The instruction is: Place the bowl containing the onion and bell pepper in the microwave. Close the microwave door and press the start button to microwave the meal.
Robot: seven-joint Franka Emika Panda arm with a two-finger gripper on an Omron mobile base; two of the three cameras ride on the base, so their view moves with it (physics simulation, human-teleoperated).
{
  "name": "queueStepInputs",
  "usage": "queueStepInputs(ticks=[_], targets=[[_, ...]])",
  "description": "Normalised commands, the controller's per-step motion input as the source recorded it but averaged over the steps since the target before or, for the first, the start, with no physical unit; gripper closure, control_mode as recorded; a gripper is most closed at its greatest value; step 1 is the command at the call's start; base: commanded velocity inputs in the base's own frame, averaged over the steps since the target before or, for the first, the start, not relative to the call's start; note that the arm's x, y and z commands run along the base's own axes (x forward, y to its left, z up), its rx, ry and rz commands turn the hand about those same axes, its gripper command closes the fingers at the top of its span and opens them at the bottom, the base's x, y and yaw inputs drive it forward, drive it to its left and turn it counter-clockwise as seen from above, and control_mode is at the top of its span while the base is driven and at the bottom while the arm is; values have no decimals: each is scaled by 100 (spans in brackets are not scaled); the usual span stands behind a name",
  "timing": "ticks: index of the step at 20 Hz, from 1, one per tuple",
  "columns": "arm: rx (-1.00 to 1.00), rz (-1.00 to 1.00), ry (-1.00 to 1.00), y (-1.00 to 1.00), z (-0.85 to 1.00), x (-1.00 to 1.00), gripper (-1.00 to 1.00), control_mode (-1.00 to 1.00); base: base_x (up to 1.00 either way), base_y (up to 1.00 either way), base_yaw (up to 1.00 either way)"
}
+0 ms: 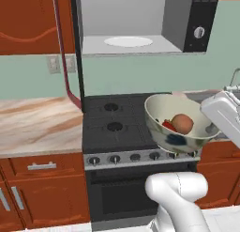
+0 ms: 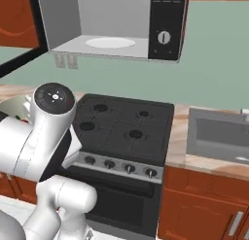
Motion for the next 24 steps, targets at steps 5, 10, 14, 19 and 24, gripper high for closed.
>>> queueStepInputs(ticks=[5, 10, 14, 19, 24], targets=[[0, 0, 0, 0, 0, 0, 100, 100, 30, -65, 33], [0, 0, 0, 0, 0, 0, 100, 100, 38, -29, 22], [0, 0, 0, 0, 0, 0, 100, 100, 33, 2, 10], [0, 0, 0, 0, 0, 0, 100, 100, 28, 9, 4], [0, 0, 0, 0, 0, 0, 100, 100, 24, 22, 0]])
